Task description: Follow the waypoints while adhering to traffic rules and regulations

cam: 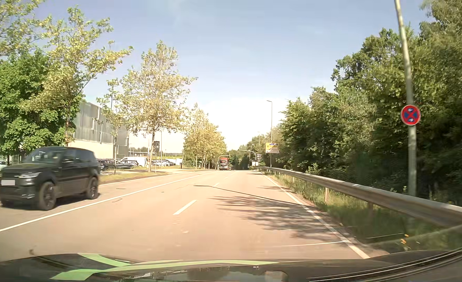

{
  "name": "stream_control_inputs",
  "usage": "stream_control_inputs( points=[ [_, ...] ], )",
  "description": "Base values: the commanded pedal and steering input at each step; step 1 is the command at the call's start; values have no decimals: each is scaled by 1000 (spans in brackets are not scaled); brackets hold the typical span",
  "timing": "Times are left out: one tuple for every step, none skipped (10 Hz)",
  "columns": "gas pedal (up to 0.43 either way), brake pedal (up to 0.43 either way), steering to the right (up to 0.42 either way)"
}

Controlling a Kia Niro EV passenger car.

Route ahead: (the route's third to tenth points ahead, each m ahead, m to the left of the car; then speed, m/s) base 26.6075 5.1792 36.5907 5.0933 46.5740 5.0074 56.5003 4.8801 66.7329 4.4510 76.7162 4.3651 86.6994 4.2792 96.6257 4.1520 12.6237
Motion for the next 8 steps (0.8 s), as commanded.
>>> stream_control_inputs(
  points=[
    [138,0,0],
    [118,0,0],
    [98,0,0],
    [98,0,-1],
    [87,0,-1],
    [67,0,-1],
    [67,0,-1],
    [59,0,-1]
  ],
)
